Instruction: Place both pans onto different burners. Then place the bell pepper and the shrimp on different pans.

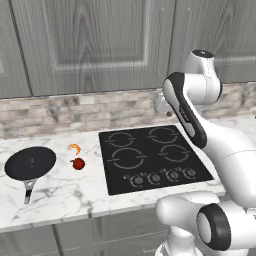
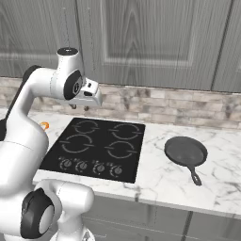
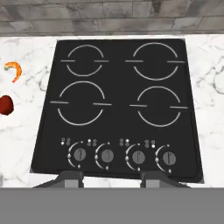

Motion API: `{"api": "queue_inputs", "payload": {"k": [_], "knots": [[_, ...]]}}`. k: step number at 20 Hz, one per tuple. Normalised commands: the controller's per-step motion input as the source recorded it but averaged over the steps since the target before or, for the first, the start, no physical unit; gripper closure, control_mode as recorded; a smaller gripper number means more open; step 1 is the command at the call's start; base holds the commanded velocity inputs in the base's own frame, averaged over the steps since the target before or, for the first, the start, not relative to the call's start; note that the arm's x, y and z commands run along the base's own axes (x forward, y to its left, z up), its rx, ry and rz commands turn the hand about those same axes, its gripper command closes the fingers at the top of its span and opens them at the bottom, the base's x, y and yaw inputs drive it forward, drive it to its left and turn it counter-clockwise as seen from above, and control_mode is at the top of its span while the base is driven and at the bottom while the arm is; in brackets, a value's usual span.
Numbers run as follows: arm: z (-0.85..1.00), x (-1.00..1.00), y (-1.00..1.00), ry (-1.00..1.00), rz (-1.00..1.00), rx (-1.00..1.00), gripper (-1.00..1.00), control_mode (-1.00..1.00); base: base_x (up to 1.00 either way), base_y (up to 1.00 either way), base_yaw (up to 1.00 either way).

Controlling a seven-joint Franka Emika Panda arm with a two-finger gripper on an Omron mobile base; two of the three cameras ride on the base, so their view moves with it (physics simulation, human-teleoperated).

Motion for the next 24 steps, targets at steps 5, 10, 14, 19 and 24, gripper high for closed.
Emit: {"api": "queue_inputs", "payload": {"k": [5, 10, 14, 19, 24], "knots": [[0.00, 0.01, -0.16, 0.01, 0.00, 0.00, -1.00, -1.00, 0.00, 0.00, 0.00], [0.00, -0.04, -0.61, 0.00, 0.08, 0.00, -1.00, -1.00, 0.00, 0.00, 0.00], [-0.01, -0.11, -0.61, 0.00, 0.09, 0.00, -1.00, -1.00, 0.00, 0.00, 0.00], [-0.08, -0.22, -0.73, 0.00, 0.05, 0.00, -1.00, -1.00, 0.00, 0.00, 0.00], [-0.23, -0.26, -0.75, 0.00, 0.04, -0.01, -1.00, -1.00, 0.00, 0.00, 0.00]]}}
